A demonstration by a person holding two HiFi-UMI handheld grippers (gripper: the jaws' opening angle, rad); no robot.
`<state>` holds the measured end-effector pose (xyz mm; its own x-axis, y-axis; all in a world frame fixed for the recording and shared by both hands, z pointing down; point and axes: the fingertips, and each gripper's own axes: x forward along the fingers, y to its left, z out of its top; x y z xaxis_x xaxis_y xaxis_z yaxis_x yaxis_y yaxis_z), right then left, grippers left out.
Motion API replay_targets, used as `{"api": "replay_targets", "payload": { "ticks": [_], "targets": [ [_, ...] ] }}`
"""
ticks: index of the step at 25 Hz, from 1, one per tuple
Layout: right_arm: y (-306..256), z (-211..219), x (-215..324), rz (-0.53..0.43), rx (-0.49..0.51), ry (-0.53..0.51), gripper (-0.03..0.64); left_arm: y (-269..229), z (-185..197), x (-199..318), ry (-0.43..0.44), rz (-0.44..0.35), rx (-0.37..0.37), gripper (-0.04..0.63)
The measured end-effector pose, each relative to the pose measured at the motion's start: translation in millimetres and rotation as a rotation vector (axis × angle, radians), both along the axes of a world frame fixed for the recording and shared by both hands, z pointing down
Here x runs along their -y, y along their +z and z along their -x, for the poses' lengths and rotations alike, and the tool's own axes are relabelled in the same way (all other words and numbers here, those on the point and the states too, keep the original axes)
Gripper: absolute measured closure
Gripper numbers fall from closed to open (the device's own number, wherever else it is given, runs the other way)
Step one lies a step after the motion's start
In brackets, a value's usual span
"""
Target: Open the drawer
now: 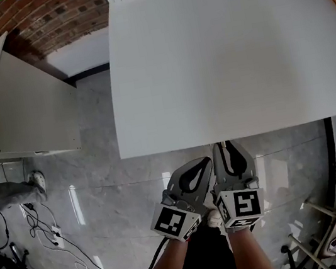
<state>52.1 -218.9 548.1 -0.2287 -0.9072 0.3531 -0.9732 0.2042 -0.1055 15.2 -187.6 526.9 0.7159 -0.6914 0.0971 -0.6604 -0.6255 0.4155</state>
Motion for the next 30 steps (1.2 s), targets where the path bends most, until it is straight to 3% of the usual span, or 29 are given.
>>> {"api": "replay_targets", "payload": {
  "ticks": [13,30],
  "targets": [
    [-1,-2,-6,0.013,0.044,0.019,0.546,-3,-5,-3,-0.032,0.008,-0.019,0.595],
    [-3,-3,-26,-0.002,0.056,0.017,0.546,-7,-7,-19,-0.01,-0.001,-0.024,0.603]
  ]
}}
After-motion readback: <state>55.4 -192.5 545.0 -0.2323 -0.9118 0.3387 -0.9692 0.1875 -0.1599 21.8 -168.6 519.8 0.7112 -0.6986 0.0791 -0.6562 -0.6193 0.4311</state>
